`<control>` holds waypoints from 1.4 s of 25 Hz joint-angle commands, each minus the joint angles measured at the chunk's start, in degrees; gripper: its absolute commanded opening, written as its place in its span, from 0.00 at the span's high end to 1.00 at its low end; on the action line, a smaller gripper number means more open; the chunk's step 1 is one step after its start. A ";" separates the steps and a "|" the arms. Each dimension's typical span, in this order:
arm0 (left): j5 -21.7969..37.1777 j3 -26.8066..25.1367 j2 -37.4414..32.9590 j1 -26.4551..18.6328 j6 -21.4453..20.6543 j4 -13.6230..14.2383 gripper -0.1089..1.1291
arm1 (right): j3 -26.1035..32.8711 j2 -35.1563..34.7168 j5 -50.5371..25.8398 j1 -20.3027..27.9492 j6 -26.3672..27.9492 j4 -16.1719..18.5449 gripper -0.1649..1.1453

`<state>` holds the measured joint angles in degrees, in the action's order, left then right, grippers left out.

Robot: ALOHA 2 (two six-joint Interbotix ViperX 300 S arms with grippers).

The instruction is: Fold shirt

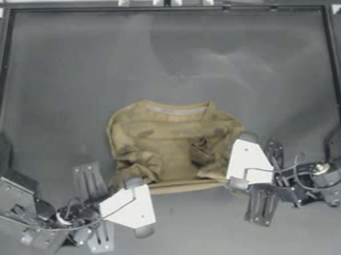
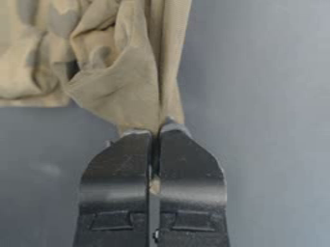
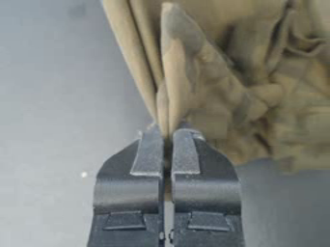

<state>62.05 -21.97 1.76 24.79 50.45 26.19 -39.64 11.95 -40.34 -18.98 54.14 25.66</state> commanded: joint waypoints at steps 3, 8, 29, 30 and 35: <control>0.88 0.70 -4.39 -3.16 -0.26 0.88 0.87 | 2.46 1.41 -4.31 1.23 -0.62 0.53 0.83; -0.18 -1.23 -5.19 -9.14 -4.48 1.67 0.87 | 1.32 1.49 -4.31 5.19 -0.97 1.14 0.83; -17.05 -8.35 -6.24 -33.40 -18.11 -0.53 0.88 | -4.39 0.35 6.42 28.65 -8.96 -0.53 0.83; -17.75 -8.53 -6.06 -34.19 -18.81 -1.14 0.88 | -4.57 -0.18 7.03 29.44 -9.32 -0.62 0.83; -21.53 -9.84 -3.87 -37.88 -22.24 -4.13 0.88 | -4.75 -4.83 10.63 32.61 -10.55 -1.67 0.83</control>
<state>41.04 -31.99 -0.35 -11.51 29.00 22.85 -44.56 7.47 -30.15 12.48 43.86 24.43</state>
